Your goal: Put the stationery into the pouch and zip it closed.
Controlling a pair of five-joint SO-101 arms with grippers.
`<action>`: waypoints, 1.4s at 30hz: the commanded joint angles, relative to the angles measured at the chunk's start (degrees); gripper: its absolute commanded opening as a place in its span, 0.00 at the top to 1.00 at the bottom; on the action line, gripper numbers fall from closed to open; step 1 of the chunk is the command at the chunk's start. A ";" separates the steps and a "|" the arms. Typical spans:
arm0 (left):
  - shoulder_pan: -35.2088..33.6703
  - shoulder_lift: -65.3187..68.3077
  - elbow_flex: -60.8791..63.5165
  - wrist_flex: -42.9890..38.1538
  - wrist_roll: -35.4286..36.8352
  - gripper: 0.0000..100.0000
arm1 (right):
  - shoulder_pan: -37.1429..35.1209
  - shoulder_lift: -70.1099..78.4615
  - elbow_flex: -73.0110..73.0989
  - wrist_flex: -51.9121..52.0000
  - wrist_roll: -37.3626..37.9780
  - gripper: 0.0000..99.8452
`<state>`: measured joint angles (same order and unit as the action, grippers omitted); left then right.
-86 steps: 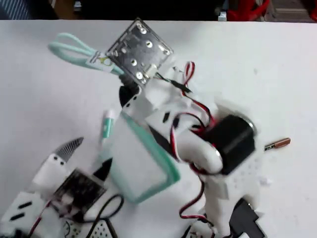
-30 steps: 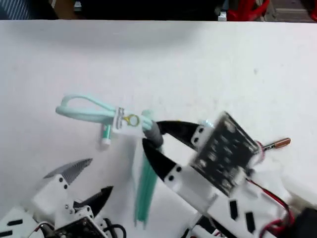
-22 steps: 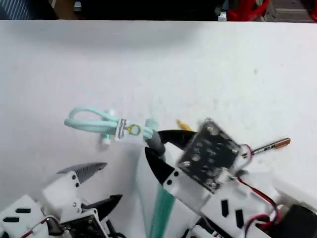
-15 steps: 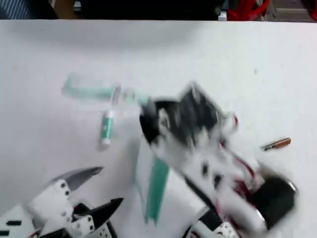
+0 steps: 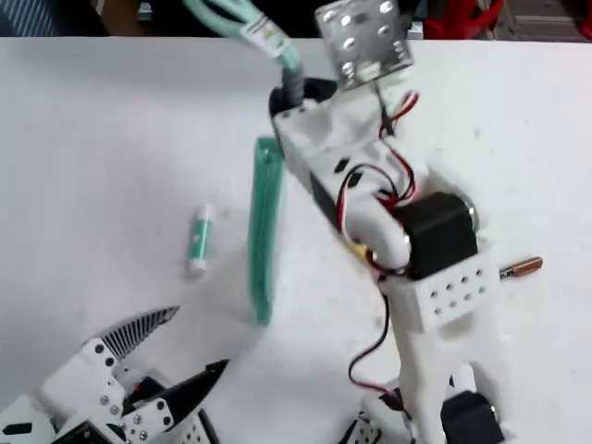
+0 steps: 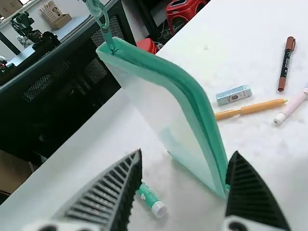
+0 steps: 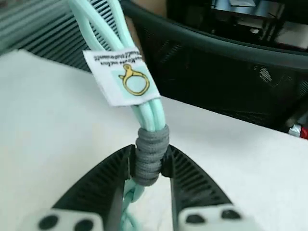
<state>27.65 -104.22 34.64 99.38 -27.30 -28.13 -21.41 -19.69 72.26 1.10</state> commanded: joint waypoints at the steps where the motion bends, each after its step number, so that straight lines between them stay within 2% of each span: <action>1: -0.66 -0.22 3.78 -5.10 0.53 0.72 | 4.35 2.07 -7.12 -1.19 -6.07 0.98; 5: -0.66 -0.22 9.41 -9.14 0.70 0.72 | 5.32 3.03 -13.36 2.77 -8.97 0.98; 11: -0.75 -0.22 10.46 -13.27 0.88 0.72 | 5.67 3.21 -22.59 7.96 -14.59 0.98; 22: -0.75 -0.22 10.55 -17.23 4.48 0.72 | 9.36 3.30 -24.53 4.18 -18.64 0.98; 26: -0.75 -0.22 13.45 -21.54 4.48 0.72 | 9.19 3.21 -24.62 3.65 -18.64 0.98; 33: -8.57 -0.22 28.22 -33.93 4.66 0.72 | 8.40 3.30 -24.09 3.91 -18.55 0.98; 35: -9.45 -0.22 30.51 -35.96 6.59 0.72 | 8.40 4.00 -24.00 3.91 -18.55 0.98; 39: -9.63 -0.31 30.51 -35.78 11.52 0.72 | 8.48 8.40 -24.09 3.74 -18.55 0.98; 42: -9.19 -0.31 28.04 -32.09 14.33 0.72 | 8.31 12.00 -24.70 3.65 -18.64 0.98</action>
<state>18.24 -104.13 65.58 65.10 -16.66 -19.25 -12.53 -42.11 77.54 -17.27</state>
